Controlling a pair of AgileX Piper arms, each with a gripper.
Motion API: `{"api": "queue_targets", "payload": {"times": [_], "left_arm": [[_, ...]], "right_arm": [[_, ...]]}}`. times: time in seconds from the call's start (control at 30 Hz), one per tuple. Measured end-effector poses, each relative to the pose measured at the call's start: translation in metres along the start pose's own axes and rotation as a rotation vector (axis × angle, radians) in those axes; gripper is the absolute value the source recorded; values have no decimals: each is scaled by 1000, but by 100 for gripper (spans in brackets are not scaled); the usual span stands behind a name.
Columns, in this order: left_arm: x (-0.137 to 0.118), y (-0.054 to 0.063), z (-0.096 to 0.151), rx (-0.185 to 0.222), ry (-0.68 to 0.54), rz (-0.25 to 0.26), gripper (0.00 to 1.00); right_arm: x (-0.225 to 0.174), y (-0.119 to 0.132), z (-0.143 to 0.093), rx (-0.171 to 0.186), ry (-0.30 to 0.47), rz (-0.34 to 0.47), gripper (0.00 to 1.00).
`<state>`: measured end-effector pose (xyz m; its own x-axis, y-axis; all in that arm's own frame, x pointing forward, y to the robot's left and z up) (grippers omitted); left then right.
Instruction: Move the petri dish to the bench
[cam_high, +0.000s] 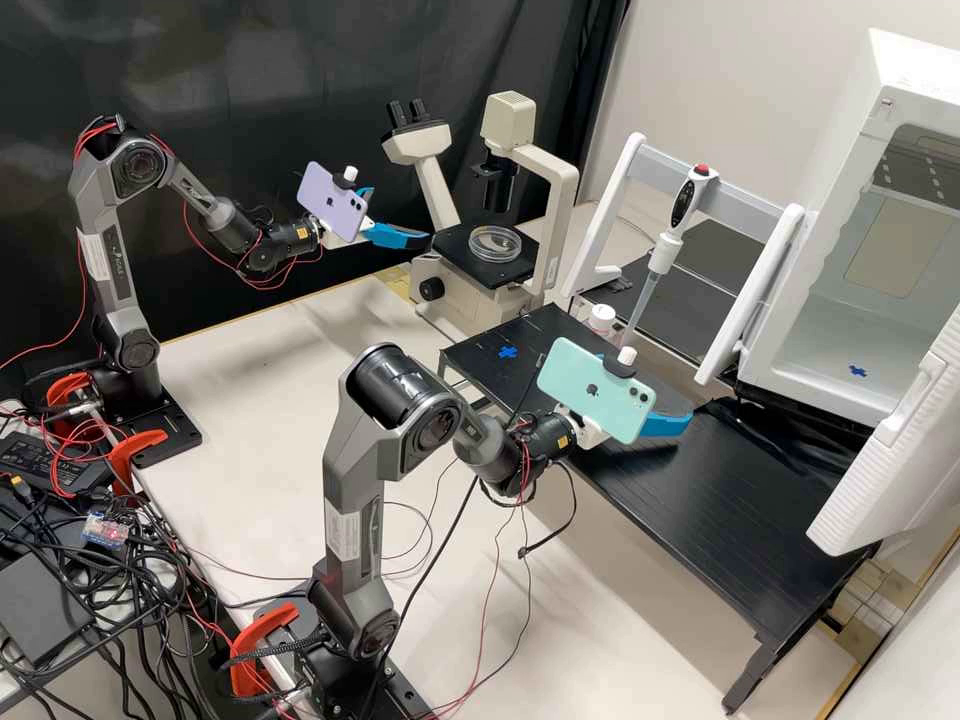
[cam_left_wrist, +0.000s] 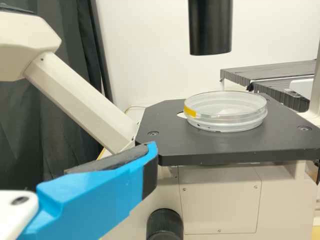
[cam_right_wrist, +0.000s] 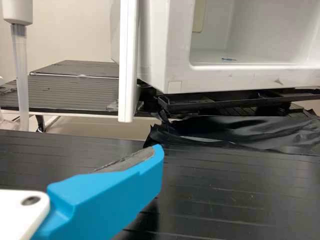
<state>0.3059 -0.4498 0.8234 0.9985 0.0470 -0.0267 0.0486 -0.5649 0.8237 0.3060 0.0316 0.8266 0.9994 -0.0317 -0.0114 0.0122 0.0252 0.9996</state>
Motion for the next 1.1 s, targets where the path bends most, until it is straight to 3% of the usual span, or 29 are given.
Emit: {"api": "queue_targets", "payload": {"times": [0.37,0.63,0.93,1.1], "left_arm": [[0,0,0,0,0,0,100],[0,0,0,0,0,0,100],[0,0,0,0,0,0,100],[0,0,0,0,0,0,100]], "right_arm": [[-4,-6,-5,6,11,-15,100],[-18,-28,-48,-5,152,-68,100],[-27,-75,-110,-125,371,-160,100],[-24,-92,-140,-155,445,-164,100]]}}
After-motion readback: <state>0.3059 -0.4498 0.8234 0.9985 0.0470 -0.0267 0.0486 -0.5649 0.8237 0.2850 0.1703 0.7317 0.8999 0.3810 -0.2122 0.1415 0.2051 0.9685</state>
